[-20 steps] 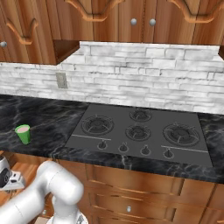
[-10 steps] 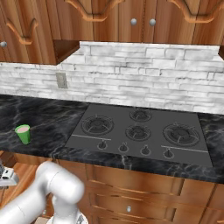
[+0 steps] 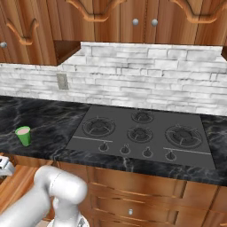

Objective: Pick up the straw from the left drawer and put it inside the smoothie cup.

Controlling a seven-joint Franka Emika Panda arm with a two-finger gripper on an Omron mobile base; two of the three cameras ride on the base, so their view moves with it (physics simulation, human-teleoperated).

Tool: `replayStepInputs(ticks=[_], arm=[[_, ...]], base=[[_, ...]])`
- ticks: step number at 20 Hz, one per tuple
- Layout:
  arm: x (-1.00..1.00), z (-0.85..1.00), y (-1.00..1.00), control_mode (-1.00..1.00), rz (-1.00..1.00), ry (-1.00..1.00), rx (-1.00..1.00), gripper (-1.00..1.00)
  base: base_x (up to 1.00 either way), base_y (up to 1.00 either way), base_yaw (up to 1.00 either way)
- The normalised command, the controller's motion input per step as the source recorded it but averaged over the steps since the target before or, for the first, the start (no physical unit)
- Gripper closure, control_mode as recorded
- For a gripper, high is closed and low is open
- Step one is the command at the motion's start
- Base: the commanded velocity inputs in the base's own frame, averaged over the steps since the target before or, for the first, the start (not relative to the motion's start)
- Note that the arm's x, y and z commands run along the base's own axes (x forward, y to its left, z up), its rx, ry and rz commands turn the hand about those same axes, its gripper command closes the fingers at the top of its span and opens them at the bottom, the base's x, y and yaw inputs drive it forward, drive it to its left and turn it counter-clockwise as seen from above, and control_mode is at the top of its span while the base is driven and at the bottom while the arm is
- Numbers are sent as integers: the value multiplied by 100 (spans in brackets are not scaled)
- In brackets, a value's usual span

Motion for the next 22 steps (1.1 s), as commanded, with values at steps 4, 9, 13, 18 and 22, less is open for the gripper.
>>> replayStepInputs(ticks=[4,9,13,18,22], arm=[[-8,100,-24,-100,-3,-31,-2,100],[0,100,-42,-100,-2,-37,-3,100],[0,99,-38,-100,-2,-47,-2,100],[0,100,-25,-100,-8,-40,0,100],[6,86,-19,-100,-9,-23,-2,100]], base=[[0,0,0],[0,0,0],[0,0,0],[0,0,0],[0,0,0]])
